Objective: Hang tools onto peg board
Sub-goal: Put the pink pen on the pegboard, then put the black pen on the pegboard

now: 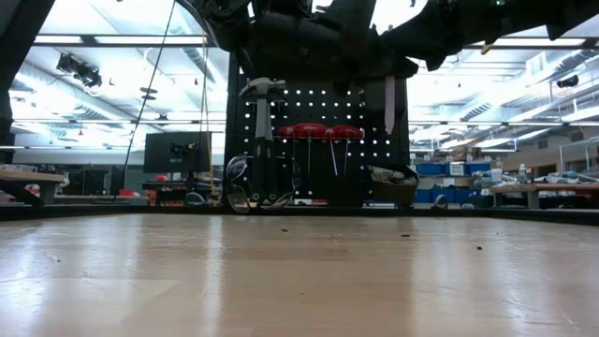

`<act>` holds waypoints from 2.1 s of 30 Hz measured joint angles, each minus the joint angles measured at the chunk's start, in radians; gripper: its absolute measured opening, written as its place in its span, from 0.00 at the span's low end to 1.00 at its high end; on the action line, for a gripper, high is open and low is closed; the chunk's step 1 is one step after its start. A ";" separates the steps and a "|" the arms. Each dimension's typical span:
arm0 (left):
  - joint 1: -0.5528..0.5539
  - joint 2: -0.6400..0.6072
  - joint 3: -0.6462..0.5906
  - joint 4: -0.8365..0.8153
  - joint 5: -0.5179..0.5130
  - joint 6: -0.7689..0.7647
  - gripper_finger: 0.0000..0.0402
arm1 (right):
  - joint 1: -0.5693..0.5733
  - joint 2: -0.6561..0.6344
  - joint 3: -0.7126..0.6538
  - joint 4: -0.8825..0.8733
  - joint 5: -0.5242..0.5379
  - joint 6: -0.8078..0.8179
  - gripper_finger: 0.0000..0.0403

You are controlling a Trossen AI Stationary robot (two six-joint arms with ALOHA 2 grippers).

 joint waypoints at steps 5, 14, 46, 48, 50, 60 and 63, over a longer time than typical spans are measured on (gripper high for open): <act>-0.006 0.000 0.000 0.007 -0.043 -0.014 0.13 | -0.001 0.000 0.000 -0.003 0.002 -0.004 0.12; -0.020 -0.005 0.000 -0.002 -0.126 0.004 0.45 | -0.001 -0.038 0.000 -0.044 0.024 -0.008 0.12; -0.077 -0.006 -0.265 0.285 -0.288 -0.101 0.57 | -0.655 -0.026 0.085 0.540 -0.170 -0.555 0.12; -0.076 -0.006 -0.264 0.291 -0.291 -0.102 0.57 | -0.692 0.016 0.122 0.502 -0.171 -0.519 0.12; -0.076 -0.006 -0.264 0.291 -0.291 -0.102 0.57 | -0.719 0.055 0.168 0.438 -0.175 -0.469 0.12; -0.078 -0.006 -0.264 0.258 -0.289 -0.104 0.57 | -0.774 0.121 0.308 0.013 -0.161 -0.270 0.27; -0.079 -0.006 -0.264 0.255 -0.282 -0.108 0.57 | -0.777 0.110 0.316 -0.023 -0.159 -0.254 0.35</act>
